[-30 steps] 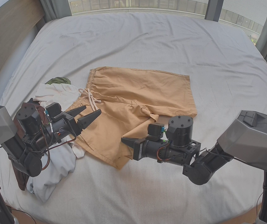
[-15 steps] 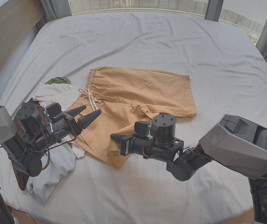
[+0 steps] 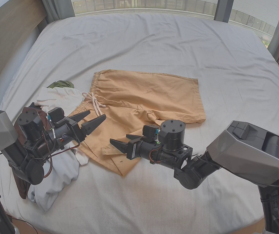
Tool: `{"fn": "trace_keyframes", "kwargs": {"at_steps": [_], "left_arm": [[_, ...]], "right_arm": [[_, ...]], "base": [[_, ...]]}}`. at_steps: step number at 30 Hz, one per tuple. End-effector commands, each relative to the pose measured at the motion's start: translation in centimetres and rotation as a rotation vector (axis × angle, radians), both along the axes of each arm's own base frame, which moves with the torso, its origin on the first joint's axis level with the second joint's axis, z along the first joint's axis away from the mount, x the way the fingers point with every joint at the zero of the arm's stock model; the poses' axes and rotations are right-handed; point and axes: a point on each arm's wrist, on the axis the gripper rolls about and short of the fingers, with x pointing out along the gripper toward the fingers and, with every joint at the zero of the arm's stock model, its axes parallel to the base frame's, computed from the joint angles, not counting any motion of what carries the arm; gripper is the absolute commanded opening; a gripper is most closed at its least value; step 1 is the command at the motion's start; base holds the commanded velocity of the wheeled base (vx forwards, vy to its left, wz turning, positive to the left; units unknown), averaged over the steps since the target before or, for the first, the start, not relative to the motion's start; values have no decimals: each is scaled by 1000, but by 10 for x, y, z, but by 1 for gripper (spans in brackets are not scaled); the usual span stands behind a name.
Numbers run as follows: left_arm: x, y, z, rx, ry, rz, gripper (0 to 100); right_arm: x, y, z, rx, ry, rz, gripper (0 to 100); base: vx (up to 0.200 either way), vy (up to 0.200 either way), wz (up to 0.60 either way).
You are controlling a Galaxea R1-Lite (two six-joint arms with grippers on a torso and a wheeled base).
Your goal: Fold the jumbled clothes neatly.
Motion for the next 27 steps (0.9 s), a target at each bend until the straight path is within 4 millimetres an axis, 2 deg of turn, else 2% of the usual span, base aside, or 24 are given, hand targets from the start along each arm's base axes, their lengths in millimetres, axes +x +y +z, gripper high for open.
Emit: {"fn": "trace_keyframes", "kwargs": {"at_steps": [1,4,8,11,12,14,18,23,27], "left_arm": [[1,0,-1,-1,1,1,100],[0,0,0,-1,0,1,100],[0,0,1,-1,-3,1,100],[0,0,1,-2,-5,1,100],[0,0,1,-2,-5,1,100],[0,0,1,-2,-6,0,100],[0,0,1,-2,-5,0,100],[0,0,0,-1,-3,-2,100],[0,0,0,-1,-3,-2,100]], "right_arm": [[-12,-12,22,16,-10,-10,100],[-18,-19,29,13,-9,-17,100],[-27,-41,34,-13,12,-67,100],[-28,-61,28,-43,44,-107,100],[-28,-61,28,-43,44,-107,100],[-22,-81,17,-60,66,-155,100],[-12,-97,5,-72,82,-203,100],[-2,-101,-16,-95,117,-223,100],[1,-97,-24,-99,122,-216,100]], "base": [[0,0,0],[0,0,0],[0,0,0],[0,0,0],[0,0,0],[0,0,0],[0,0,0],[0,0,0],[0,0,0]]}}
